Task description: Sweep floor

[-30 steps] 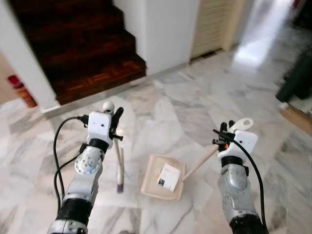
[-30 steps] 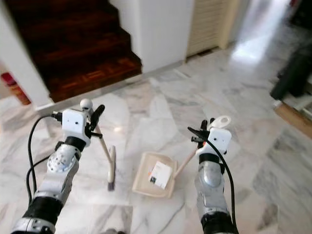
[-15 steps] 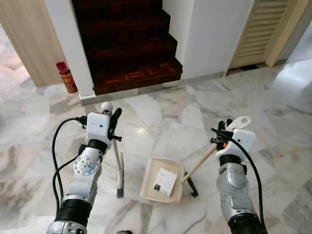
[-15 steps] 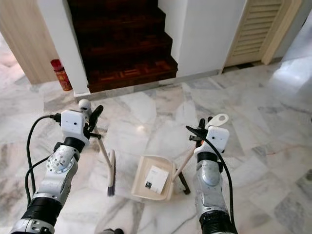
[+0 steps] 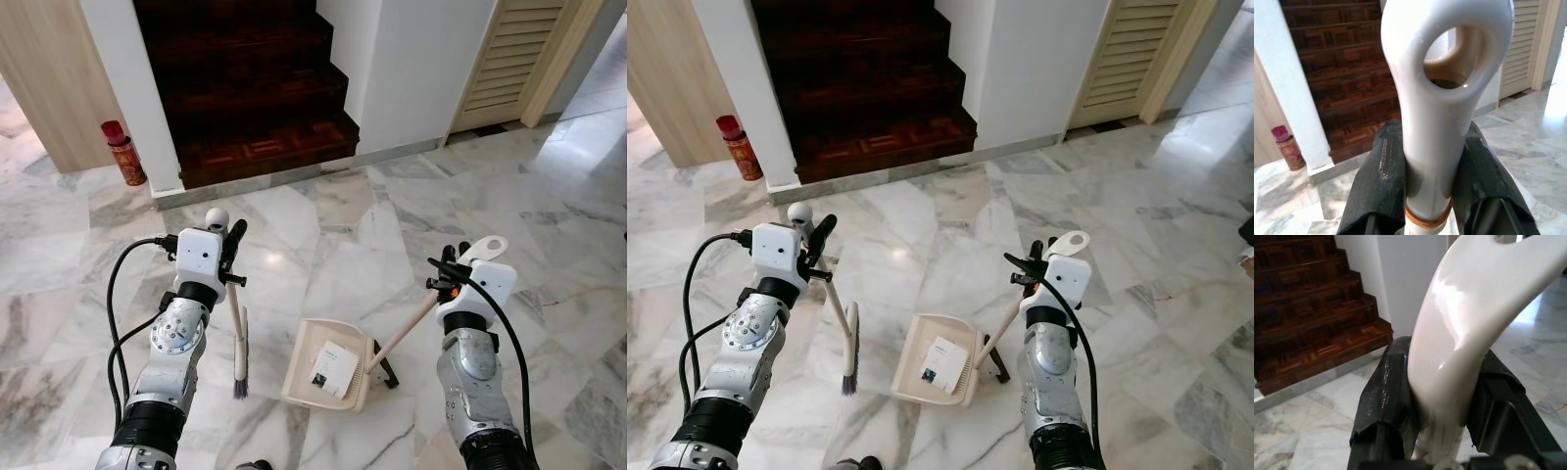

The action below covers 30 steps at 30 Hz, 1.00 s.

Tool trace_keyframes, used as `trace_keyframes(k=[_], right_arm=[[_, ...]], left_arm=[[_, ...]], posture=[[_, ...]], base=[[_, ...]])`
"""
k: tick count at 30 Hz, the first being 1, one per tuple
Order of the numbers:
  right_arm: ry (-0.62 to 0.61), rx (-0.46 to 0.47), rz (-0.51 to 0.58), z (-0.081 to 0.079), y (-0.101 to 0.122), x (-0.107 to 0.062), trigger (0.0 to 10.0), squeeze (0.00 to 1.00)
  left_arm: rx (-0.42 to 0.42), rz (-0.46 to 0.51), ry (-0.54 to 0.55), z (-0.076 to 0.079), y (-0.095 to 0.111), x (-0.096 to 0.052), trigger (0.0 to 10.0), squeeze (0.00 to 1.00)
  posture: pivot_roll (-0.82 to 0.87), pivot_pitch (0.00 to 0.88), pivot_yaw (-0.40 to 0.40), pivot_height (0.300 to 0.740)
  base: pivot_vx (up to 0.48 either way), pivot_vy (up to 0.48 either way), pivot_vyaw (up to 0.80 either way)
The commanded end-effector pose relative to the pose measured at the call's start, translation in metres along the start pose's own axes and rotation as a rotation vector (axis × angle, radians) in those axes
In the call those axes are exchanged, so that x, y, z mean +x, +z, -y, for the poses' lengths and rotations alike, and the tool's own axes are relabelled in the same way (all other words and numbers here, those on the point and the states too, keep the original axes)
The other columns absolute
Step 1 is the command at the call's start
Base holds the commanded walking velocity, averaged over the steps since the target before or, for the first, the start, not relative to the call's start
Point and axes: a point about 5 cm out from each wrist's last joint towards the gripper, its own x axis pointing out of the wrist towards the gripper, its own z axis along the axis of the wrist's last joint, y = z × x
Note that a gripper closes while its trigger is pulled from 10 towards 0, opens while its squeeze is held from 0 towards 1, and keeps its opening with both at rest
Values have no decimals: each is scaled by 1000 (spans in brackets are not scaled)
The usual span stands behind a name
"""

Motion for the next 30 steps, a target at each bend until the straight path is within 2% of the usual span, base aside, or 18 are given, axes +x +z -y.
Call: trace_keyframes(k=[1,30], right_arm=[[7,21,61,-4,13,4,10000,0],[22,28,38,-7,13,7,10000,0]], left_arm=[[5,53,1,-1,13,5,10000,0],[2,52,9,-2,14,6,10000,0]], posture=[[-80,59,-28,740],[-78,76,-34,740]], base=[[0,247,0],[0,246,0]])
